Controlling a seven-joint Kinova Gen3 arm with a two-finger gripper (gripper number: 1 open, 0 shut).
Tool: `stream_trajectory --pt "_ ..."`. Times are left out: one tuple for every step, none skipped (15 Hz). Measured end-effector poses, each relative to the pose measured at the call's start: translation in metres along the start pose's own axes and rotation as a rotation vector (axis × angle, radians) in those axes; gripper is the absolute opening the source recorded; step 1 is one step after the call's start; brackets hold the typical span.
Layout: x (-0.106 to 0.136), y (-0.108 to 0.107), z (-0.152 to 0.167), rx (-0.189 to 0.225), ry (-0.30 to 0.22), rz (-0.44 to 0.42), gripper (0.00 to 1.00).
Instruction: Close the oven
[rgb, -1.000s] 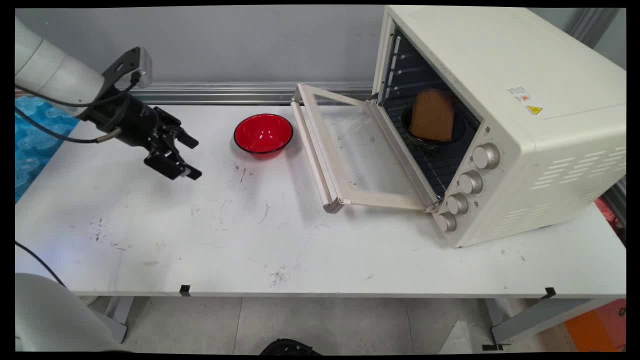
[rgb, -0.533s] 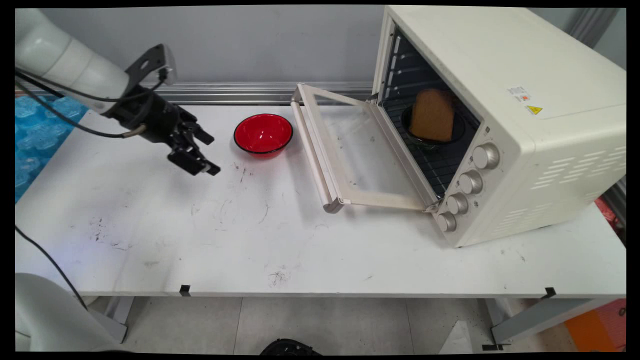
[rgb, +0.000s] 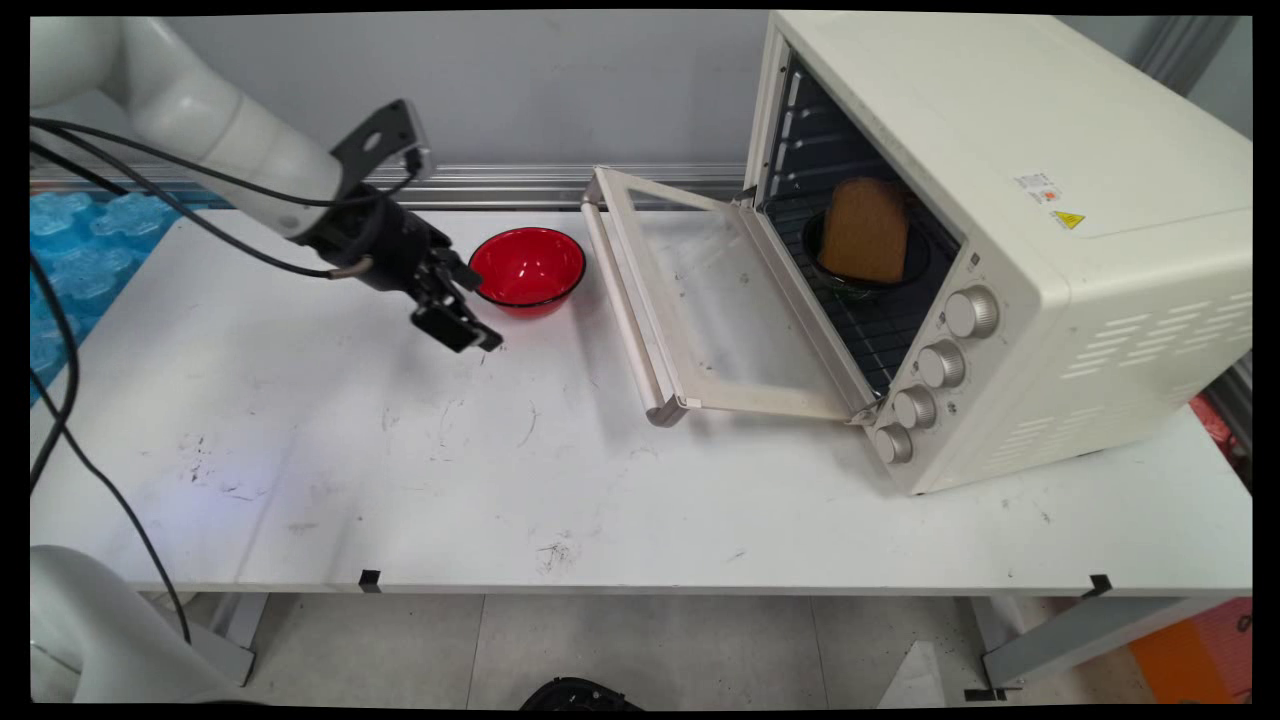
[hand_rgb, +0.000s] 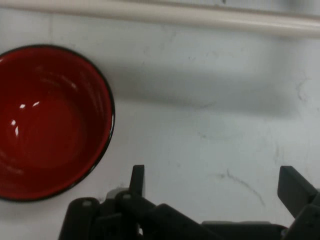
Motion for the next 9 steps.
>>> stream_trajectory --pt "0.003 0.001 0.006 0.002 0.002 0.000 1.00" --pt "0.006 0.003 0.013 0.004 0.004 0.000 1.00" --pt "0.009 0.004 0.019 0.005 0.007 0.000 1.00" --pt "0.012 0.006 0.025 0.005 0.010 0.000 1.00" --pt "0.014 0.007 0.032 0.005 0.014 0.001 1.00" --pt "0.017 0.009 0.039 0.006 0.018 0.002 1.00" --pt "0.020 0.010 0.048 0.008 0.026 0.004 0.00" --pt "0.022 0.011 0.053 0.009 0.030 0.006 0.00" --pt "0.023 0.012 0.057 0.010 0.033 0.007 0.00"
